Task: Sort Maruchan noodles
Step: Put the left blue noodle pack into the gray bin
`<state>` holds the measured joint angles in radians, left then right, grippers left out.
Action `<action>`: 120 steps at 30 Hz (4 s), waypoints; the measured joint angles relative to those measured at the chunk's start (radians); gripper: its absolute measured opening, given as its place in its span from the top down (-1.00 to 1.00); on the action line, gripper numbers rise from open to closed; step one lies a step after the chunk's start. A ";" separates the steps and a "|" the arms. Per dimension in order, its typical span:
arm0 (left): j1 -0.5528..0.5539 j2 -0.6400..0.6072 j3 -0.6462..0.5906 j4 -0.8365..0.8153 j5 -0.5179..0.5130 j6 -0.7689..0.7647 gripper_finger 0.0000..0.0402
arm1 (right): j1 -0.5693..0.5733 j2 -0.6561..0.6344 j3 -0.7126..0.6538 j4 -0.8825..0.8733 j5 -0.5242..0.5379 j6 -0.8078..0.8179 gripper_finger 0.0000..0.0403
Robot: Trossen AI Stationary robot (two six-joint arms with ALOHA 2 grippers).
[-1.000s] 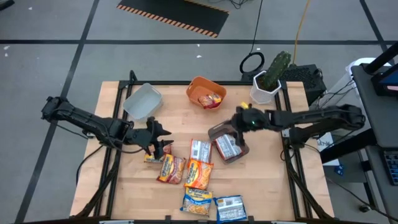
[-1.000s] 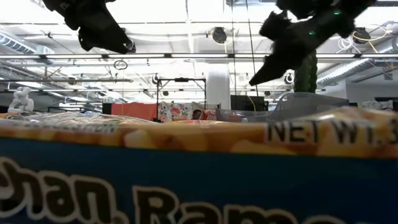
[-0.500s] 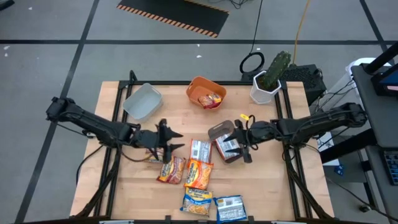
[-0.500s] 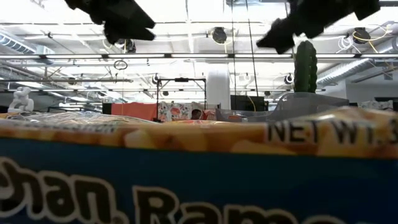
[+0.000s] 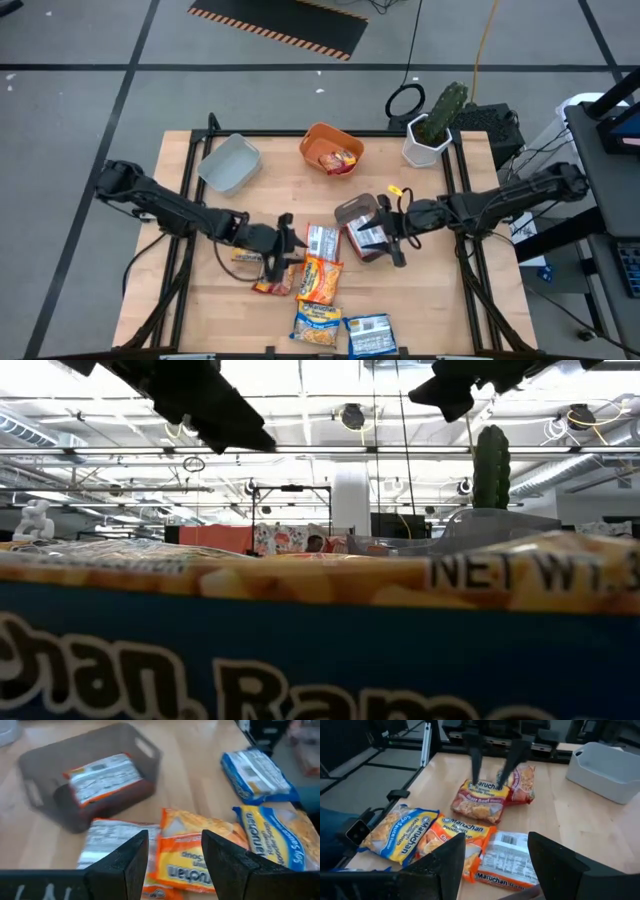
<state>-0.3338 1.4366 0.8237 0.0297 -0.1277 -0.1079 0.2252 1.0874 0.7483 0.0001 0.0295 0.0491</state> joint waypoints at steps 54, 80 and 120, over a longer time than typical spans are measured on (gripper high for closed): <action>-0.363 0.475 0.147 0.189 -0.206 0.156 0.92 | 0.008 0.000 0.000 -0.064 0.053 0.015 -0.04; -0.326 -0.052 0.147 -0.297 -0.609 0.192 1.00 | 0.005 0.000 -0.001 -0.079 0.054 0.017 -0.04; 0.007 -0.379 0.147 -1.304 -1.105 -0.687 1.00 | 0.004 0.000 -0.001 -0.088 0.131 0.020 -0.04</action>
<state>-0.3273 1.0573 0.9702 -1.2744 -1.2327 -0.7952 0.2291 1.0878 0.7476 -0.0875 0.1608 0.0688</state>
